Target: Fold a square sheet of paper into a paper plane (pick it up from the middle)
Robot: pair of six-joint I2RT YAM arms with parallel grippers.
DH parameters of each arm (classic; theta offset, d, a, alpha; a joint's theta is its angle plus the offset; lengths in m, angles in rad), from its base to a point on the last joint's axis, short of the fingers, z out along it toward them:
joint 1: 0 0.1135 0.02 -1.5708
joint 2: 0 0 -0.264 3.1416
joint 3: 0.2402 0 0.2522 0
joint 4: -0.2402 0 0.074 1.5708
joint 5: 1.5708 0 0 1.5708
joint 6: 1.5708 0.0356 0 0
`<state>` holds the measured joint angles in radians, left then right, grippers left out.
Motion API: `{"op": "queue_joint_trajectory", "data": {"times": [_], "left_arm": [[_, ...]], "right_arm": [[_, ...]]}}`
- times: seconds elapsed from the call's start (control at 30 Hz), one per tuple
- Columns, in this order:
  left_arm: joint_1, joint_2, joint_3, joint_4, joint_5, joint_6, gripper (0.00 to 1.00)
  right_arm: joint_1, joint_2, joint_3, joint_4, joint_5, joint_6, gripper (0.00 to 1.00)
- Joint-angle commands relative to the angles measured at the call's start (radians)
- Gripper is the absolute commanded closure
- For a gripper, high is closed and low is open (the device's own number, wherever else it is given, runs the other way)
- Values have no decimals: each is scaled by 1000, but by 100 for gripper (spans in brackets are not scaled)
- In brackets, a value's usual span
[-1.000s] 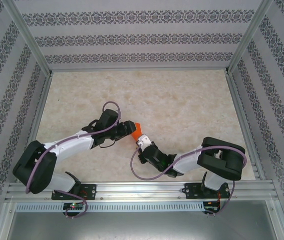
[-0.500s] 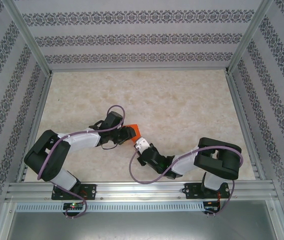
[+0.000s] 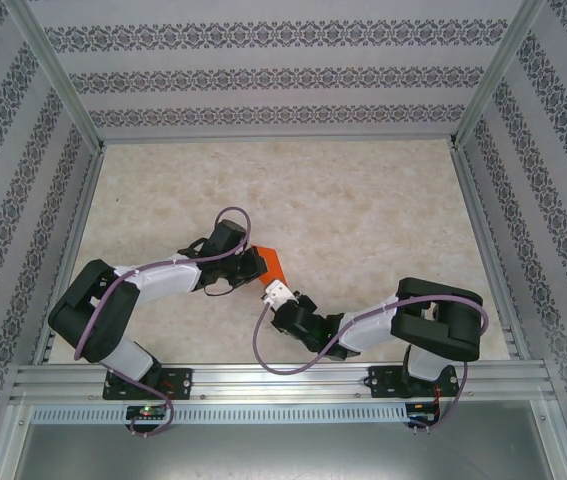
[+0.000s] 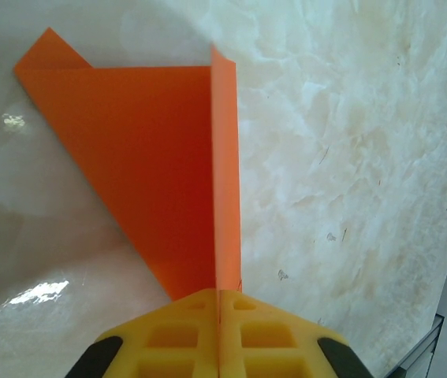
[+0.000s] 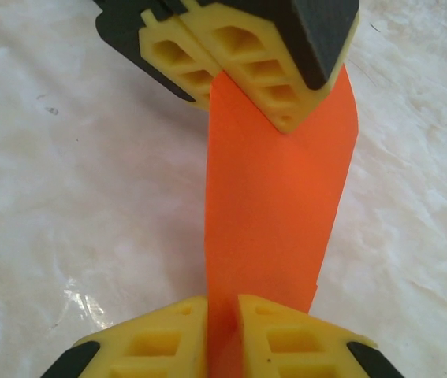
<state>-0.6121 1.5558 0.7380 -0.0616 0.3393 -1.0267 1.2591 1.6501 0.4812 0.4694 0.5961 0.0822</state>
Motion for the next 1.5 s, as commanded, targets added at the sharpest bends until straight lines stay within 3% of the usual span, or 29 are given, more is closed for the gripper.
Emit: {"op": "queue_joint_trajectory", "data": {"times": [0.0,0.27,0.47,0.93,1.2,1.27,1.47], "left_arm": [[-15,-22,26,-7,15,9,94],[-17,-26,30,-10,18,4,95],[-17,-31,29,-12,17,4,95],[-17,-38,38,-39,4,10,92],[-18,-53,49,-73,-20,27,91],[-17,-44,47,-67,-12,24,92],[-17,-38,41,-61,-10,22,95]], "right_arm": [[21,-17,42,-106,80,-27,81],[45,19,120,-212,186,-20,80],[46,38,147,-274,186,13,81],[46,62,171,-291,195,70,100],[45,64,163,-270,150,126,100],[45,61,163,-266,155,130,91],[45,33,158,-248,149,105,83]]}}
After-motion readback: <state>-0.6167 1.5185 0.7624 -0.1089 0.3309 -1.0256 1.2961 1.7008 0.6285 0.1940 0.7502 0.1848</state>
